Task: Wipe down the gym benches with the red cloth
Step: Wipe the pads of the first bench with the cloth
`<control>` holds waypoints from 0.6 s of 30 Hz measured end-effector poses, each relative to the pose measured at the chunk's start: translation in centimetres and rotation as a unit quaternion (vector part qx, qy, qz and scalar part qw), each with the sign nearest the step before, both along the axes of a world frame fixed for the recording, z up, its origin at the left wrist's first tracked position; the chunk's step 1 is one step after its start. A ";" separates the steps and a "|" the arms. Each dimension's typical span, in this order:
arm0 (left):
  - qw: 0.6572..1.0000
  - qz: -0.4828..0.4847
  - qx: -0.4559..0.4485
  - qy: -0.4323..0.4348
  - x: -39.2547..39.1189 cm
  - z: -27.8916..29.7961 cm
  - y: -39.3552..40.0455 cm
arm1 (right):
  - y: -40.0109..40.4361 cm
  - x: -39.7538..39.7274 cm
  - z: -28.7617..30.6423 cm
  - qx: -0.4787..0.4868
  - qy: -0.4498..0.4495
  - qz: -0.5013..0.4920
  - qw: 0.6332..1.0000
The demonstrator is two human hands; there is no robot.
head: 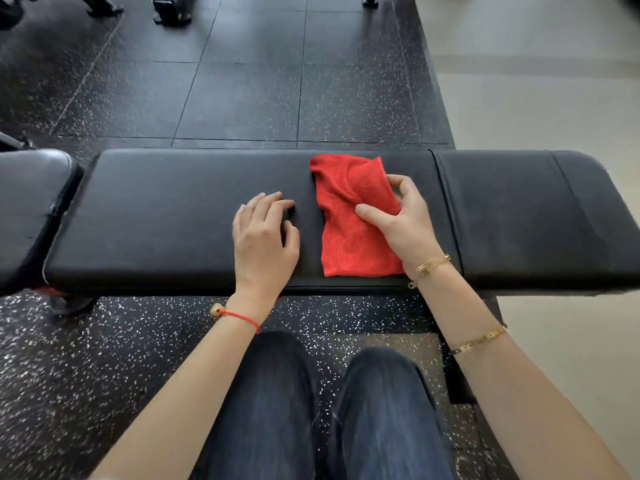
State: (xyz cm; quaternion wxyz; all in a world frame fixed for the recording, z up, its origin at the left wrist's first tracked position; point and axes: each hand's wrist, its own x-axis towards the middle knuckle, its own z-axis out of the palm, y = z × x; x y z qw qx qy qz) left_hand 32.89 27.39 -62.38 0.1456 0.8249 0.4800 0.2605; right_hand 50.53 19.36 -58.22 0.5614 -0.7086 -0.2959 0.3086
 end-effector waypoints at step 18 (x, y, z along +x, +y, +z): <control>0.995 -0.015 -0.097 0.018 -8.2 34.6 -10.0 | -11.1 -6.0 32.7 -0.035 0.120 0.010 0.992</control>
